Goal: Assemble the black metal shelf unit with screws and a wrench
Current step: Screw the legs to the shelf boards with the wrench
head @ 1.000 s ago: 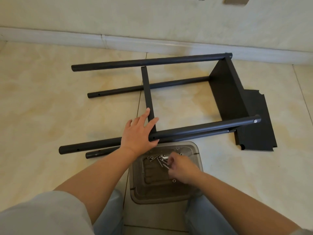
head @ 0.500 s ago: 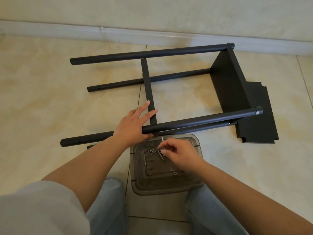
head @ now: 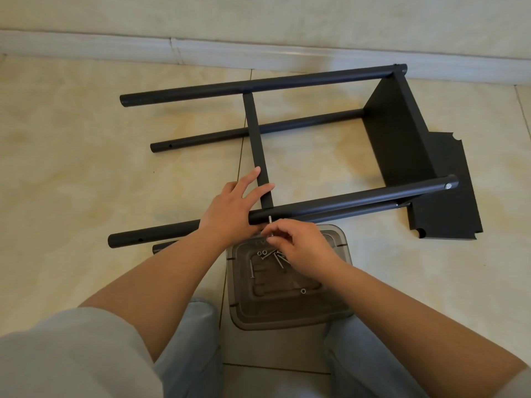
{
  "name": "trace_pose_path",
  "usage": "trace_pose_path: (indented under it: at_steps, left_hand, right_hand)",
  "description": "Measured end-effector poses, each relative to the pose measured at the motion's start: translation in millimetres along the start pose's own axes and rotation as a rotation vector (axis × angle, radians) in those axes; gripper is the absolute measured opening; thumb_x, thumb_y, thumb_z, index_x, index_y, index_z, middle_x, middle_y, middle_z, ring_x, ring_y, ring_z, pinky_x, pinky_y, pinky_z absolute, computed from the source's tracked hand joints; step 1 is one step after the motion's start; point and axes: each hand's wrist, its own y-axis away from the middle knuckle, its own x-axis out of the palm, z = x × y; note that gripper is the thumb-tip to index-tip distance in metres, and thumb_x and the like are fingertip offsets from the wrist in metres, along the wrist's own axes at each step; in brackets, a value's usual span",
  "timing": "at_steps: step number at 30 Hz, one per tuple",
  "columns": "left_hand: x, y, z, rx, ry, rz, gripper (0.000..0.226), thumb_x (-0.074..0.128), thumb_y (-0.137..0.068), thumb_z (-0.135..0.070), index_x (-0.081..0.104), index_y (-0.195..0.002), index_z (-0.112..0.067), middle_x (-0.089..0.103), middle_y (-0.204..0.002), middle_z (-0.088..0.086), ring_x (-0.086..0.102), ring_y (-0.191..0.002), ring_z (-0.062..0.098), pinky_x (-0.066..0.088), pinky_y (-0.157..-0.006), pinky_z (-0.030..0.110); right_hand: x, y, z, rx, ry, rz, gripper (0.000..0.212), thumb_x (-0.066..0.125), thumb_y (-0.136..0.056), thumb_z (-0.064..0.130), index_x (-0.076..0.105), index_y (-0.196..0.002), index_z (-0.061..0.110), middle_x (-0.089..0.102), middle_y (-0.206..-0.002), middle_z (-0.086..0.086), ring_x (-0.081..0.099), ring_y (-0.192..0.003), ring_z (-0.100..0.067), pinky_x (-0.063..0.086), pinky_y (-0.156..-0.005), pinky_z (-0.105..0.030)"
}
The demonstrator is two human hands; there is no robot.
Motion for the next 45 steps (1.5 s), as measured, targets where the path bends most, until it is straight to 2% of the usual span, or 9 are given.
trace_pose_path:
  at_steps: [6, 10, 22, 27, 31, 36, 38, 41, 45]
  left_hand:
    - [1, -2, -4, -0.016, 0.018, -0.051, 0.075, 0.063, -0.079, -0.056, 0.029, -0.142, -0.037, 0.004, -0.157, -0.004, 0.01, -0.141, 0.025, 0.037, -0.108, 0.041]
    - [0, -1, -6, -0.023, -0.016, -0.032, 0.073, 0.061, -0.081, -0.055, 0.026, -0.143, -0.037, -0.003, -0.158, -0.003, 0.001, -0.144, 0.026, 0.027, -0.114, 0.041]
    - [0, -1, -5, -0.031, -0.012, -0.029, 0.072, 0.059, -0.084, -0.052, 0.019, -0.144, -0.041, -0.009, -0.158, -0.007, 0.027, -0.136, 0.021, 0.039, -0.104, 0.034]
    - [0, -2, -4, -0.025, -0.037, -0.05, 0.072, 0.059, -0.084, -0.052, 0.02, -0.143, -0.043, -0.003, -0.158, -0.006, 0.028, -0.135, 0.02, 0.041, -0.101, 0.032]
    - [0, -1, -3, -0.019, -0.032, -0.047, 0.073, 0.057, -0.083, -0.056, 0.019, -0.144, -0.043, -0.003, -0.158, -0.006, 0.026, -0.136, 0.021, 0.038, -0.104, 0.034]
    - [1, -1, -2, -0.026, -0.042, -0.039, 0.074, 0.058, -0.082, -0.054, 0.017, -0.144, -0.045, -0.005, -0.158, -0.008, 0.024, -0.137, 0.02, 0.036, -0.106, 0.035]
    - [1, -2, -2, -0.027, -0.038, -0.035, 0.075, 0.058, -0.082, -0.054, 0.017, -0.144, -0.046, -0.005, -0.158, -0.008, 0.024, -0.137, 0.02, 0.036, -0.106, 0.035]
    - [0, -1, -2, -0.023, -0.014, -0.034, 0.075, 0.059, -0.081, -0.054, 0.019, -0.144, -0.044, -0.004, -0.158, -0.008, 0.025, -0.137, 0.021, 0.036, -0.106, 0.036]
    - [-1, -1, -2, -0.022, -0.013, -0.029, 0.074, 0.057, -0.082, -0.055, 0.018, -0.144, -0.044, -0.005, -0.158, -0.009, 0.025, -0.136, 0.02, 0.035, -0.107, 0.035]
  right_hand:
    - [3, -3, 3, 0.003, 0.013, 0.002, 0.024, 0.053, -0.096, 0.019, 0.064, -0.117, 0.019, 0.064, -0.111, 0.006, 0.05, -0.092, 0.0, 0.038, -0.085, -0.013]
    - [8, -5, 5, -0.03, 0.018, -0.017, 0.024, 0.053, -0.095, 0.019, 0.064, -0.116, 0.018, 0.065, -0.11, 0.005, 0.05, -0.092, 0.0, 0.039, -0.085, -0.013]
    - [19, -14, 6, -0.017, -0.009, -0.274, 0.022, 0.051, -0.097, 0.015, 0.068, -0.108, 0.011, 0.069, -0.101, -0.002, 0.061, -0.092, -0.011, 0.049, -0.088, -0.027]
    - [22, -16, 12, 0.066, -0.08, -0.354, 0.02, 0.052, -0.096, 0.018, 0.068, -0.108, 0.013, 0.068, -0.097, 0.002, 0.055, -0.084, -0.002, 0.044, -0.078, -0.013]
    - [16, -18, 9, -0.047, 0.178, -0.29, 0.016, 0.054, -0.095, 0.021, 0.064, -0.102, 0.011, 0.067, -0.096, -0.001, 0.06, -0.085, -0.012, 0.048, -0.075, -0.023]
    - [15, -20, 4, -0.122, 0.227, -0.298, 0.012, 0.059, -0.091, 0.019, 0.066, -0.091, 0.009, 0.067, -0.085, -0.003, 0.061, -0.075, -0.016, 0.052, -0.069, -0.029]
    - [15, -22, 3, -0.171, 0.259, -0.309, 0.008, 0.065, -0.086, 0.014, 0.065, -0.083, 0.007, 0.066, -0.076, -0.004, 0.061, -0.066, -0.017, 0.055, -0.061, -0.032]
    - [13, -22, 1, -0.23, 0.299, -0.323, 0.013, 0.074, -0.074, 0.007, 0.062, -0.071, 0.008, 0.061, -0.062, -0.003, 0.057, -0.052, -0.016, 0.05, -0.048, -0.026]
    - [14, -21, 2, -0.121, 0.227, -0.309, 0.008, 0.064, -0.087, 0.015, 0.064, -0.082, 0.008, 0.065, -0.075, -0.004, 0.06, -0.066, -0.016, 0.052, -0.063, -0.027]
